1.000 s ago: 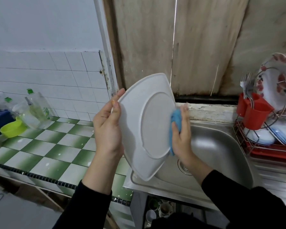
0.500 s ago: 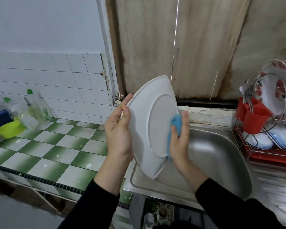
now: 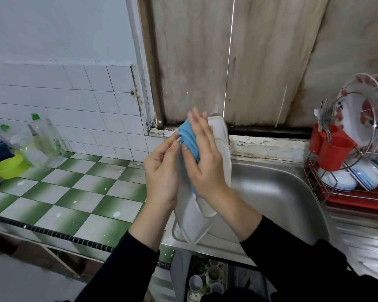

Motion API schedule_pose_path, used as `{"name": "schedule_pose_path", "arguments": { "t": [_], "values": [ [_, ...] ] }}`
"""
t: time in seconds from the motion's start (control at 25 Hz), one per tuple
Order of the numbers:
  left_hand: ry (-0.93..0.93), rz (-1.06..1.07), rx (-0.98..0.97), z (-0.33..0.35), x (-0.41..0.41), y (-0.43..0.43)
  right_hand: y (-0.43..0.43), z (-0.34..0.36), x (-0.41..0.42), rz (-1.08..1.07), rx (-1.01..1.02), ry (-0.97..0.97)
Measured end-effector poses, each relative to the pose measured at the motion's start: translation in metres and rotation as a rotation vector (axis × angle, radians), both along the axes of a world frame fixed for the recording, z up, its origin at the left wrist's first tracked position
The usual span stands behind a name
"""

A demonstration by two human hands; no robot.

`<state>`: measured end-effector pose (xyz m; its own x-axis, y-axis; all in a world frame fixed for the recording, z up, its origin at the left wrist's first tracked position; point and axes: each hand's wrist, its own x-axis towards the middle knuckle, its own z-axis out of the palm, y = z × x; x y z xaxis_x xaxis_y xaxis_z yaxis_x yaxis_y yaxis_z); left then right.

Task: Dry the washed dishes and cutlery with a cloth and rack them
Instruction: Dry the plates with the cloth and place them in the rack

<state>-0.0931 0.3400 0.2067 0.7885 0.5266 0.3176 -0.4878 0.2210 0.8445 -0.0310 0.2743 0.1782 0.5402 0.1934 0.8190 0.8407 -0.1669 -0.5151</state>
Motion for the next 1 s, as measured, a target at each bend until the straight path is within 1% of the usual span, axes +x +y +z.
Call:
{"name": "schedule_pose_path", "arguments": {
  "t": [0.2,0.36,0.44,0.52,0.68,0.84,0.92,1.0],
  "values": [
    [0.03,-0.019,-0.19,-0.004,0.0,0.003,-0.004,-0.017,-0.021,0.014,-0.119,-0.062],
    [0.055,0.056,-0.211,0.004,0.003,0.007,-0.016,-0.054,-0.037,0.01,-0.201,-0.215],
    [0.039,0.085,-0.225,0.009,0.004,0.008,-0.024,-0.076,-0.039,-0.019,-0.171,-0.231],
    [0.023,0.092,-0.244,0.013,0.004,0.007,-0.031,-0.096,-0.037,-0.055,-0.063,-0.2],
    [-0.02,0.063,-0.229,0.023,0.0,0.01,-0.047,-0.119,-0.028,-0.096,0.184,0.009],
    [-0.04,-0.048,-0.157,0.032,-0.005,0.027,-0.068,-0.122,-0.002,-0.245,0.368,0.211],
    [-0.039,-0.112,-0.086,0.03,-0.01,0.032,-0.075,-0.106,0.014,-0.319,0.559,0.403],
    [-0.045,-0.139,-0.004,0.025,-0.014,0.034,-0.081,-0.076,0.029,-0.344,0.821,0.614]
  ]
}}
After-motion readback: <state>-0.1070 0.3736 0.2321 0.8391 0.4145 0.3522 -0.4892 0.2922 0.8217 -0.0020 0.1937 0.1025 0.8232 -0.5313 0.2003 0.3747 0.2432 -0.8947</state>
